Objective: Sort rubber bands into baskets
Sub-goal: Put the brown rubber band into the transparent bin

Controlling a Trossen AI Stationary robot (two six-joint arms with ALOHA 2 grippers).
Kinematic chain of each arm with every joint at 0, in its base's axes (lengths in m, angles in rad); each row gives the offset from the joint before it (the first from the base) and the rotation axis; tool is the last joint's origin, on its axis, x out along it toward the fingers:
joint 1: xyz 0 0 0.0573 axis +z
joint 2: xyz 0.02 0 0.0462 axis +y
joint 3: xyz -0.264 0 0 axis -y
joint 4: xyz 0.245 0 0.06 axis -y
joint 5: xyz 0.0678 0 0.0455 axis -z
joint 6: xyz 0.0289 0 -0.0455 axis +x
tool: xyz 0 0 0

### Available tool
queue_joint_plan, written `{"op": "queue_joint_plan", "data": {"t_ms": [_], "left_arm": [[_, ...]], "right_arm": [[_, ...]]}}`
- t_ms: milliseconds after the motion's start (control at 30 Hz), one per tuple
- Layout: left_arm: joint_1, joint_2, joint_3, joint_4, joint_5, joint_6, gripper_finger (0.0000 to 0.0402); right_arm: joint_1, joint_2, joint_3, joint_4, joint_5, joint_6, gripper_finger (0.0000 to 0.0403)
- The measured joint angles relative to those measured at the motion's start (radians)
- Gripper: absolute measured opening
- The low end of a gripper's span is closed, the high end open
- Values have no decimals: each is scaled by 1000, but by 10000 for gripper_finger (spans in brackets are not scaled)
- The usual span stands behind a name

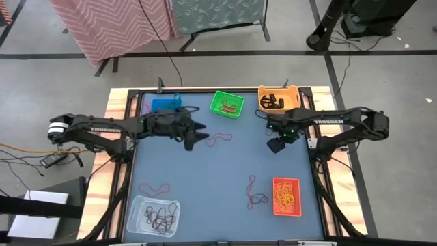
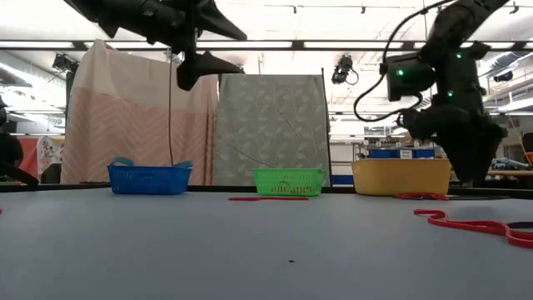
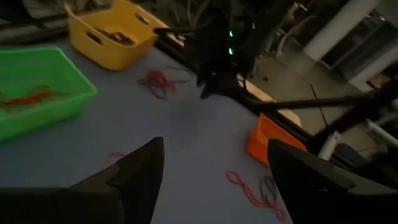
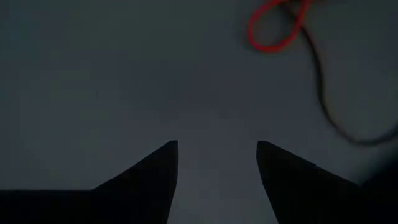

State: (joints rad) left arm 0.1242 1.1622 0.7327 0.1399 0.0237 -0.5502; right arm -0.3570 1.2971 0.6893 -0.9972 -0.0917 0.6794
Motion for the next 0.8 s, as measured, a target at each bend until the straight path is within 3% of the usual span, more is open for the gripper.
{"op": "queue_joint_plan", "data": {"t_ms": [100, 267, 400, 800], "left_arm": [[28, -22, 0, -5, -5, 20, 286], [46, -21, 0, -4, -7, 19, 286], [46, -22, 0, -3, -7, 17, 286], [46, -22, 0, -2, -26, -50, 286]], "right_arm": [[-42, -29, -51, 43, -1, -39, 225], [-101, -34, -78, 76, 128, -111, 210], [-138, -30, -78, 133, 156, -188, 201], [-203, 153, -67, 151, 161, -303, 190]]}}
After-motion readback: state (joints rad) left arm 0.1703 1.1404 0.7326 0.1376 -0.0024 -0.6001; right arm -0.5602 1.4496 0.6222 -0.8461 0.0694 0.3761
